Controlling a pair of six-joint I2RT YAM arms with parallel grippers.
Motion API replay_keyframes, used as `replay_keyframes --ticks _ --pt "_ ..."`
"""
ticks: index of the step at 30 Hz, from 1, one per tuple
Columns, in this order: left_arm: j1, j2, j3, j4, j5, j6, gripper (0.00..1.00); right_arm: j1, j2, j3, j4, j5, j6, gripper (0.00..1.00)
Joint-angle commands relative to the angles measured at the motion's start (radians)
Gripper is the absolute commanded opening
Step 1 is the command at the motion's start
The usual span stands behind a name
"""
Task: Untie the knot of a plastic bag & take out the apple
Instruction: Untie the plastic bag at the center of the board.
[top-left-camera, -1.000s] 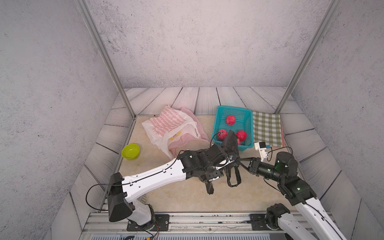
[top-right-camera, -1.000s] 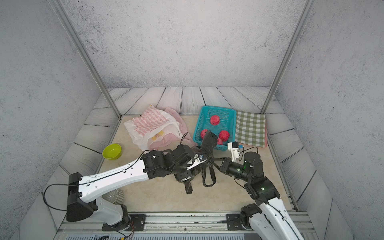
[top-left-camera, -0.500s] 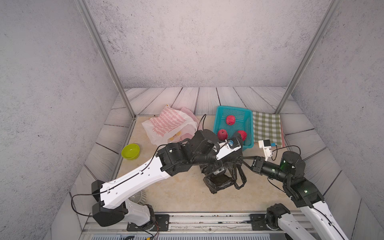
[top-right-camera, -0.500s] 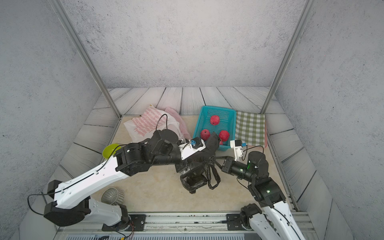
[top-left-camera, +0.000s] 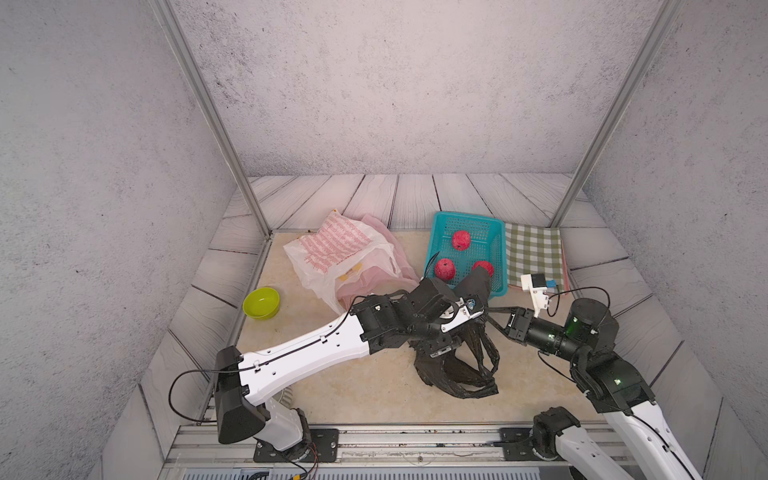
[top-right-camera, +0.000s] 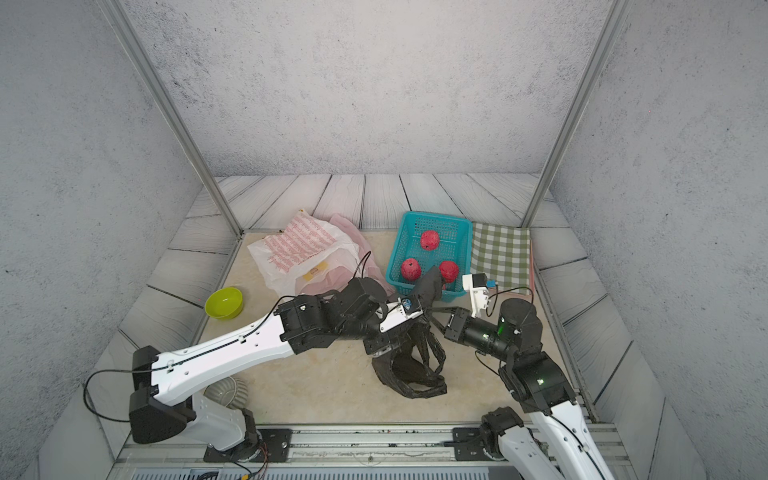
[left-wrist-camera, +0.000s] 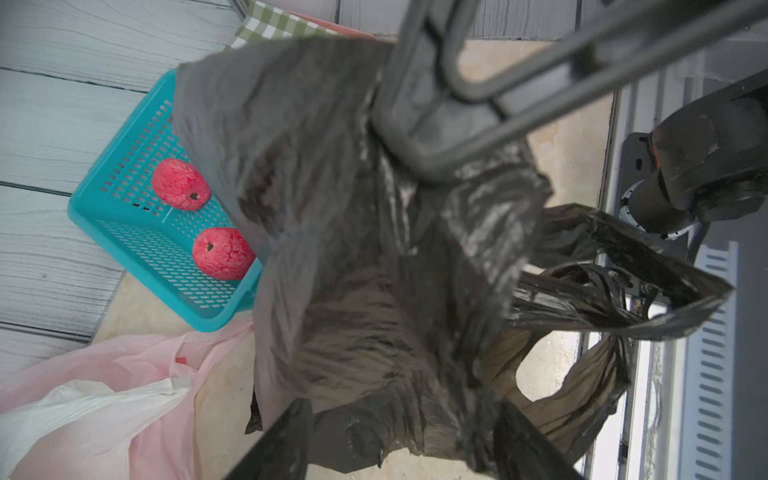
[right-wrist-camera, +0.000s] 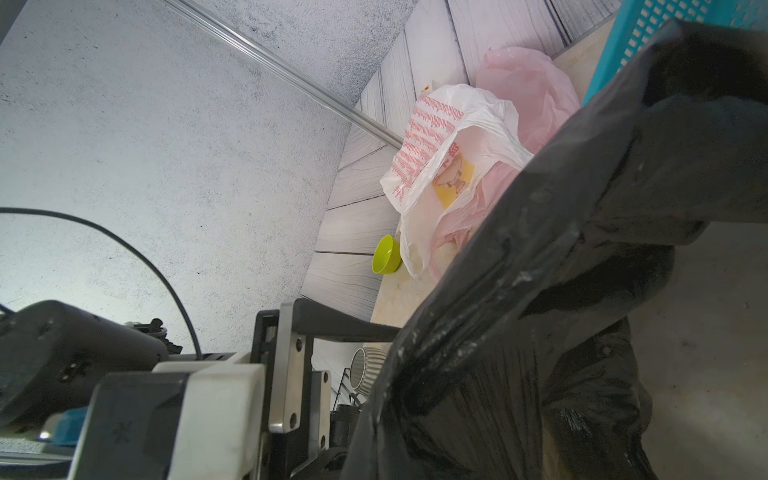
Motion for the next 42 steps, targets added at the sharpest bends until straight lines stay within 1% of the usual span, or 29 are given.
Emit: replay_keyframes --ticks 1,3,4,5,8,11,14,15,18,19,22,24,27,30,33,36,38,40,42 --pt "0.009 0.028 -0.029 0.053 -0.026 -0.026 0.66 -0.004 -0.005 0.017 0.003 0.011 -0.002 0.0" --pt "0.015 0.044 -0.022 0.053 -0.015 -0.032 0.36 -0.003 0.0 0.022 0.004 0.01 -0.001 0.0" --pt "0.019 0.05 -0.018 0.053 -0.013 -0.034 0.15 -0.002 0.004 0.024 0.006 0.008 -0.001 0.0" --pt "0.025 0.056 -0.012 0.044 -0.008 -0.032 0.0 -0.005 0.008 0.026 0.007 0.008 -0.002 0.0" --pt "0.05 0.055 -0.001 0.01 -0.007 -0.027 0.0 -0.002 0.028 0.032 0.011 0.009 -0.008 0.0" --pt "0.095 0.021 -0.004 -0.041 -0.045 -0.025 0.0 -0.004 0.076 0.028 0.054 -0.004 0.005 0.0" --pt "0.139 -0.024 0.027 -0.137 -0.179 -0.028 0.0 -0.003 0.156 0.018 0.177 -0.048 0.067 0.0" --pt "0.151 -0.038 0.052 -0.173 -0.239 -0.031 0.0 -0.002 0.187 0.021 0.223 -0.065 0.091 0.0" --pt "0.195 -0.046 0.158 -0.267 -0.467 -0.057 0.0 0.0 0.296 0.059 0.331 -0.112 0.148 0.0" --pt "0.22 -0.042 0.202 -0.295 -0.508 -0.062 0.0 0.003 0.338 0.08 0.371 -0.129 0.174 0.0" --pt "0.289 -0.035 0.312 -0.323 -0.512 -0.049 0.0 0.036 0.451 0.163 0.444 -0.146 0.221 0.0" --pt "0.312 -0.015 0.4 -0.356 -0.51 -0.036 0.0 0.075 0.517 0.236 0.458 -0.148 0.224 0.0" --pt "0.315 0.026 0.551 -0.423 -0.531 0.003 0.0 0.116 0.599 0.358 0.473 -0.156 0.233 0.0" --pt "0.314 0.057 0.669 -0.475 -0.549 0.028 0.0 0.125 0.663 0.462 0.477 -0.176 0.247 0.0" --pt "0.313 0.082 0.757 -0.533 -0.56 0.044 0.0 0.127 0.701 0.496 0.514 -0.21 0.289 0.0" --pt "0.304 0.069 0.748 -0.557 -0.526 0.027 0.0 0.126 0.691 0.447 0.514 -0.222 0.28 0.0" --pt "0.284 0.043 0.677 -0.561 -0.507 -0.004 0.0 0.124 0.654 0.368 0.459 -0.204 0.218 0.0" --pt "0.248 -0.003 0.541 -0.53 -0.483 -0.037 0.0 0.117 0.597 0.265 0.373 -0.161 0.124 0.0" --pt "0.202 -0.069 0.342 -0.447 -0.438 -0.088 0.0 0.109 0.519 0.156 0.252 -0.083 -0.006 0.0"
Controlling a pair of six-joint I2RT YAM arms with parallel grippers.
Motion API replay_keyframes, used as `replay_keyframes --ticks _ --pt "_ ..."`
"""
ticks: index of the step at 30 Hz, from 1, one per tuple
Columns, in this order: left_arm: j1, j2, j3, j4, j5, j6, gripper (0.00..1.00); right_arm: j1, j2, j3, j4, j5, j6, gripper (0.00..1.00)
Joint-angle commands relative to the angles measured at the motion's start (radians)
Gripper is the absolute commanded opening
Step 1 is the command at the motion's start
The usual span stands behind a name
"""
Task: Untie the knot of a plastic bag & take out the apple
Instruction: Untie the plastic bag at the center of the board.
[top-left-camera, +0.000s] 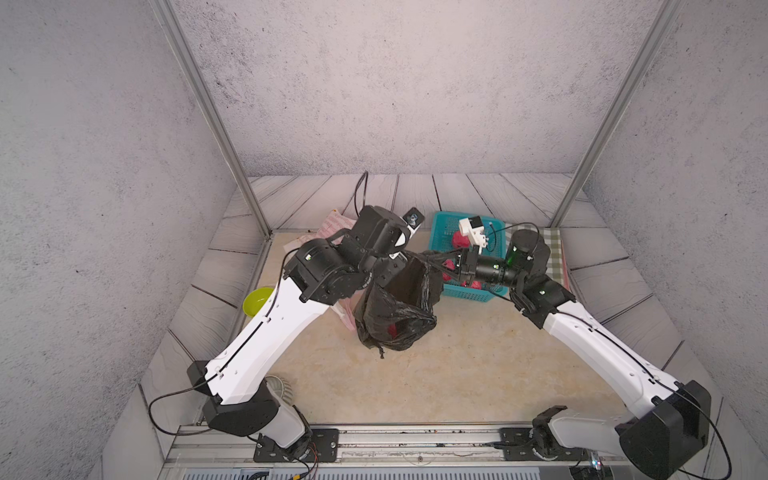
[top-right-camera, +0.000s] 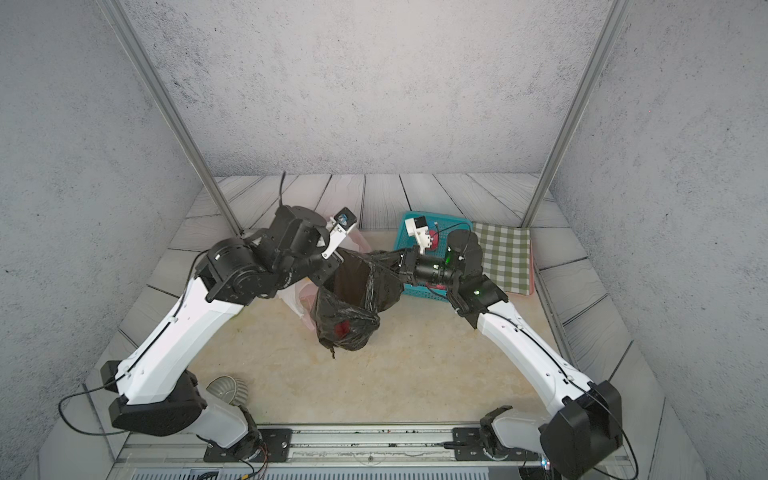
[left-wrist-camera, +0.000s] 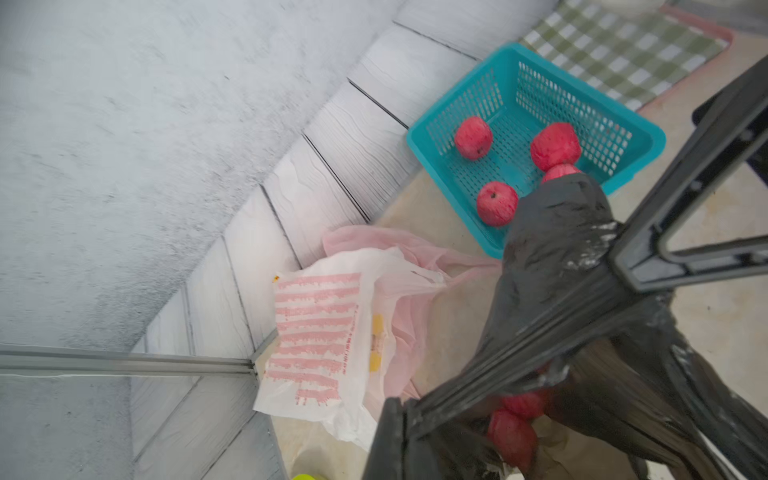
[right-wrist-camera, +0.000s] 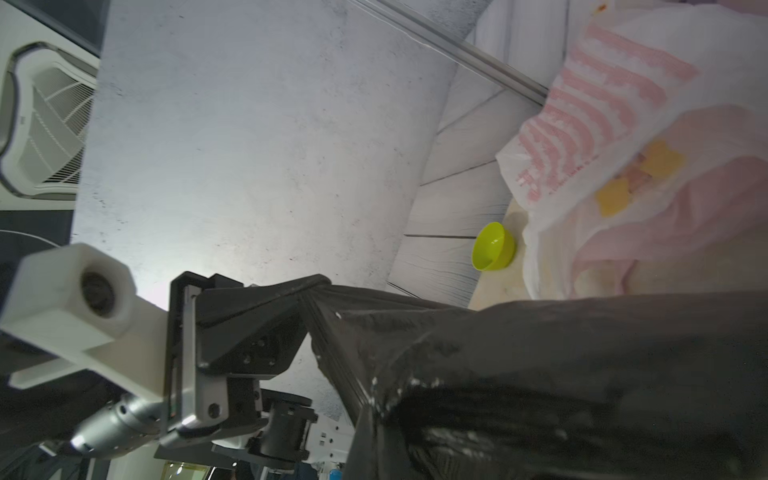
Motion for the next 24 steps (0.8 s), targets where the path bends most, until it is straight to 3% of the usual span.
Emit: replay_keyframes --ticks 1,4,7,11,16,17,18,19,21,22,24 --pt "-0.043 -0.11 -0.235 0.06 -0.013 -0.108 0.0 -0.035 -0.129 -0.15 -0.278 0.141 -0.234 0.0" --pt "-0.104 -0.183 -0.437 0.159 0.05 -0.203 0.0 -0.066 -0.273 -0.281 -0.417 0.298 -0.359 0.0" --pt "-0.148 -0.212 -0.507 0.173 0.052 -0.248 0.0 -0.082 -0.369 -0.337 -0.518 0.43 -0.436 0.0" --pt "-0.152 -0.244 -0.531 0.168 0.085 -0.253 0.0 -0.085 -0.402 -0.325 -0.641 0.616 -0.479 0.04" --pt "-0.152 -0.307 -0.455 0.147 0.112 -0.246 0.0 -0.087 -0.523 -0.241 -0.755 0.864 -0.518 0.09" --pt "-0.153 -0.312 -0.434 0.137 0.112 -0.239 0.0 -0.086 -0.536 -0.213 -0.776 0.904 -0.539 0.13" --pt "-0.152 -0.311 -0.406 0.121 0.116 -0.23 0.0 -0.086 -0.551 -0.182 -0.787 0.928 -0.574 0.27" --pt "-0.152 -0.305 -0.385 0.104 0.12 -0.225 0.0 -0.086 -0.562 -0.157 -0.795 0.928 -0.603 0.39" --pt "-0.153 -0.279 -0.351 0.07 0.136 -0.218 0.0 -0.087 -0.574 -0.103 -0.812 0.852 -0.654 0.49" --pt "-0.152 -0.269 -0.351 0.066 0.144 -0.218 0.0 -0.086 -0.581 -0.09 -0.806 0.775 -0.668 0.49" --pt "-0.153 -0.253 -0.373 0.073 0.17 -0.224 0.0 -0.086 -0.603 -0.108 -0.725 0.469 -0.653 0.46"
